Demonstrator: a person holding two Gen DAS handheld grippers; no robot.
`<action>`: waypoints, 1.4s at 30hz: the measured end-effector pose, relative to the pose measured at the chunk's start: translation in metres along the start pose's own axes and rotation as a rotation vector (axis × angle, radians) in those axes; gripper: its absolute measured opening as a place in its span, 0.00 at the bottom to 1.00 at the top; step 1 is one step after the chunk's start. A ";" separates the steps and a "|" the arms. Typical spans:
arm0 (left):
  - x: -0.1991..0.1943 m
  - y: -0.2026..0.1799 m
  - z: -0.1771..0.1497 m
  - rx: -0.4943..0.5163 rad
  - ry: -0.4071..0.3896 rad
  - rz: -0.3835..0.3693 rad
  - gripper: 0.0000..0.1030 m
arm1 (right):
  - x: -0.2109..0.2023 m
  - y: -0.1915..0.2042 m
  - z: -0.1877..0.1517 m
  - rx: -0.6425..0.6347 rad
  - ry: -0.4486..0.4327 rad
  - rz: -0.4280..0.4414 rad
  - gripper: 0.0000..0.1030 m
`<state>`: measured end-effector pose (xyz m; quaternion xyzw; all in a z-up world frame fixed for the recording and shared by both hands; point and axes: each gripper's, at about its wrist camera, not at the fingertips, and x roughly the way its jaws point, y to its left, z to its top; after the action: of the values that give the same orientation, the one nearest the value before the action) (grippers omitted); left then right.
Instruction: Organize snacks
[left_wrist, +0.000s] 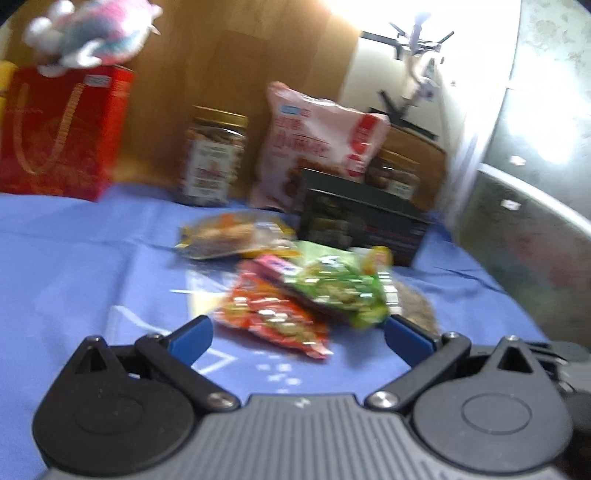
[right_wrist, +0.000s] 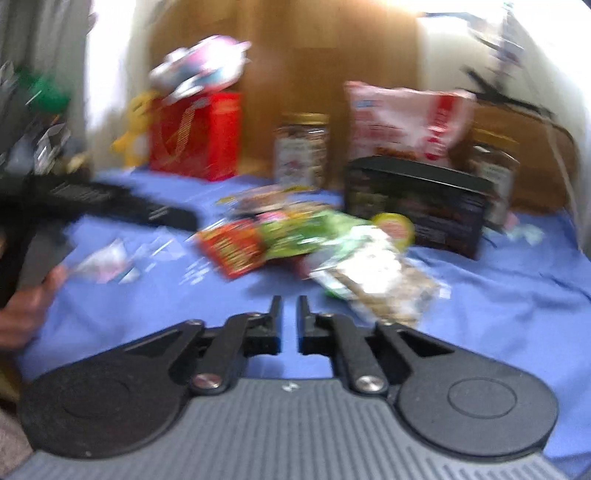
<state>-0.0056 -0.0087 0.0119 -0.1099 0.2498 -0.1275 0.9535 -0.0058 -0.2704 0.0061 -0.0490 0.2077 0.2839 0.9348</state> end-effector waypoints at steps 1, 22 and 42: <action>0.001 -0.003 0.005 -0.010 0.005 -0.043 1.00 | -0.001 -0.010 0.001 0.048 -0.006 -0.015 0.32; 0.128 -0.089 0.044 0.123 0.305 -0.253 0.60 | 0.032 -0.059 -0.005 0.050 0.030 0.059 0.41; 0.135 -0.096 0.031 0.042 0.372 -0.351 0.65 | 0.003 -0.110 -0.018 0.281 0.100 0.083 0.65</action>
<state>0.1054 -0.1346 0.0040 -0.1061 0.3954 -0.3143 0.8565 0.0507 -0.3648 -0.0143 0.0769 0.2934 0.2878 0.9084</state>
